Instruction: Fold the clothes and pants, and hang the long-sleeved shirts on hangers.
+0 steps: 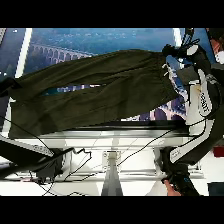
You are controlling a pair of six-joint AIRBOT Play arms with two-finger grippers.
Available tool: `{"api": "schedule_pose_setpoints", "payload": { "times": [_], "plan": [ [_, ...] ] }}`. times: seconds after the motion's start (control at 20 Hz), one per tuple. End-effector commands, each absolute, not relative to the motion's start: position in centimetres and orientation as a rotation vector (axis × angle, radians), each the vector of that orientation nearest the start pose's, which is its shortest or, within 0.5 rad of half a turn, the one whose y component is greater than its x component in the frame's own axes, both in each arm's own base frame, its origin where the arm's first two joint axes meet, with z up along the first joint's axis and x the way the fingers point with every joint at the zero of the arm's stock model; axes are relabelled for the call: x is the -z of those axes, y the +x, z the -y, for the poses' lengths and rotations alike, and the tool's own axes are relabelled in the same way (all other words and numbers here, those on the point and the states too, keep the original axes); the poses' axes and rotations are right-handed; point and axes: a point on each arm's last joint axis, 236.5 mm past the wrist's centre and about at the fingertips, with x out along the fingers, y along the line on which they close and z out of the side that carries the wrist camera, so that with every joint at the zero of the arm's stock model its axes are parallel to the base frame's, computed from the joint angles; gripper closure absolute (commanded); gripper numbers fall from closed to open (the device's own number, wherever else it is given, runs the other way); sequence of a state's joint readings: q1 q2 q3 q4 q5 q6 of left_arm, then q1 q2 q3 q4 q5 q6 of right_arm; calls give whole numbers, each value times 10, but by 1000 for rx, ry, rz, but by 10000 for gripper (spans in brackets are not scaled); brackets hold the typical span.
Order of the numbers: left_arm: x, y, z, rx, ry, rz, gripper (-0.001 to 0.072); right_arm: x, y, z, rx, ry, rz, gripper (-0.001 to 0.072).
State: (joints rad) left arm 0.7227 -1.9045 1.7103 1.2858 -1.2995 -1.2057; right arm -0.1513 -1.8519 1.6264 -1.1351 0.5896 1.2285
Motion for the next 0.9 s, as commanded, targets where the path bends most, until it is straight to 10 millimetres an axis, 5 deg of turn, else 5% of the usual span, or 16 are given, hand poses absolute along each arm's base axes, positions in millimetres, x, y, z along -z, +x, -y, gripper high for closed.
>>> {"api": "schedule_pose_setpoints", "payload": {
  "times": [0.0, 0.1, 0.2, 0.25, 0.3, 0.4, 0.5, 0.7, 0.85],
  "plan": [
    [53, 419, -282, -197, -445, -1255, 61, -4, 615, 37, -76, 165, -739, 147],
    [12, 429, -291, -218, -394, -1174, 249, -27, 604, 36, -90, 123, -742, 174],
    [-40, 436, -290, -225, -357, -1074, 557, -50, 582, 36, -108, 48, -787, 398],
    [-67, 440, -281, -207, -360, -1012, 685, -59, 564, 37, -117, 4, -835, 584],
    [-93, 444, -269, -179, -372, -953, 685, -65, 544, 39, -125, -29, -896, 681],
    [-143, 451, -241, -108, -400, -833, 686, -69, 498, 40, -143, -45, -1046, 680],
    [-173, 446, -208, -21, -335, -813, 687, -58, 445, 40, -143, 7, -1246, 681],
    [-198, 435, -147, 86, -212, -820, 688, -44, 384, 37, -93, 64, -1322, 681],
    [-178, 418, -123, 134, -199, -868, 688, -18, 332, 28, -20, 134, -1262, 681]
  ]
}}
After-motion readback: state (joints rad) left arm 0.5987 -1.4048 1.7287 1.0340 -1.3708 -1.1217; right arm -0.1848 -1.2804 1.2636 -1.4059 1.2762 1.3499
